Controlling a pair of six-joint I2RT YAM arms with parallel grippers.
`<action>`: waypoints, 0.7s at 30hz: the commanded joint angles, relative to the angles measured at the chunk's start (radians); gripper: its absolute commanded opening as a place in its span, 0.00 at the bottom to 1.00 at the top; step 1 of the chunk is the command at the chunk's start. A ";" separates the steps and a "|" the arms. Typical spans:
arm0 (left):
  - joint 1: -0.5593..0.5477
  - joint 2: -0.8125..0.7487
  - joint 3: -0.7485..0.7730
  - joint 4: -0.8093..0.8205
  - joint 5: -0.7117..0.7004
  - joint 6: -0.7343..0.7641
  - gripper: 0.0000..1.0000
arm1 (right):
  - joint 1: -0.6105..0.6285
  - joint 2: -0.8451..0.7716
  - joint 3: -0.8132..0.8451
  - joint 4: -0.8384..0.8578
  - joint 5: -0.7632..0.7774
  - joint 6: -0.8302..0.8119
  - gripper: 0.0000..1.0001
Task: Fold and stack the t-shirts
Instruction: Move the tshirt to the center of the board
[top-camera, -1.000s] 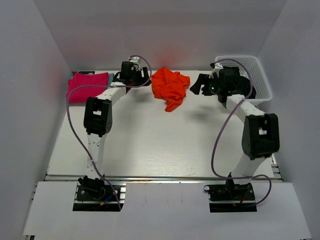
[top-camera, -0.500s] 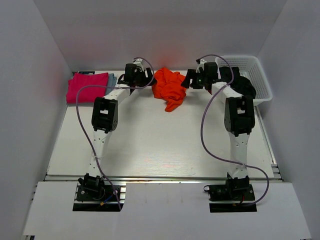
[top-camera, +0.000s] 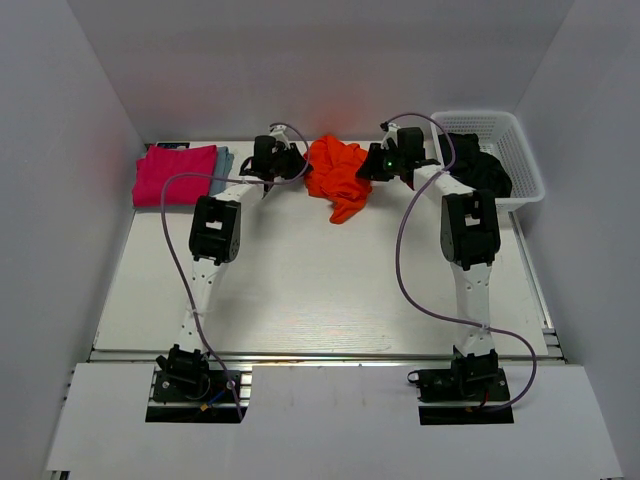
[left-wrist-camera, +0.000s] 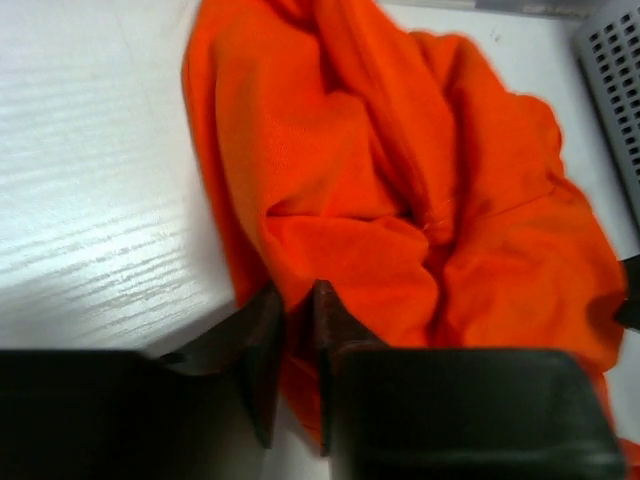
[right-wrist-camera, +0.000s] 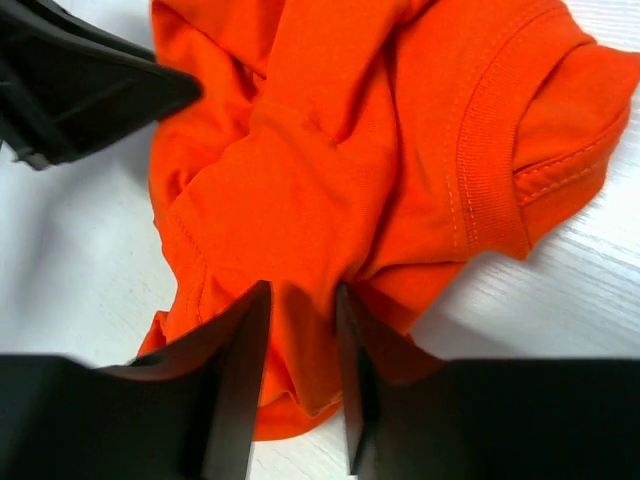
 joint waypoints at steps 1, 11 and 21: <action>-0.010 0.006 0.025 0.052 0.051 -0.029 0.26 | 0.006 -0.002 0.026 0.024 -0.030 0.011 0.35; -0.010 -0.150 -0.139 0.162 0.140 -0.031 0.00 | 0.006 -0.060 -0.042 0.136 -0.070 0.013 0.00; -0.019 -0.321 -0.317 0.214 0.203 -0.021 0.00 | 0.025 -0.281 -0.057 0.234 -0.125 -0.006 0.00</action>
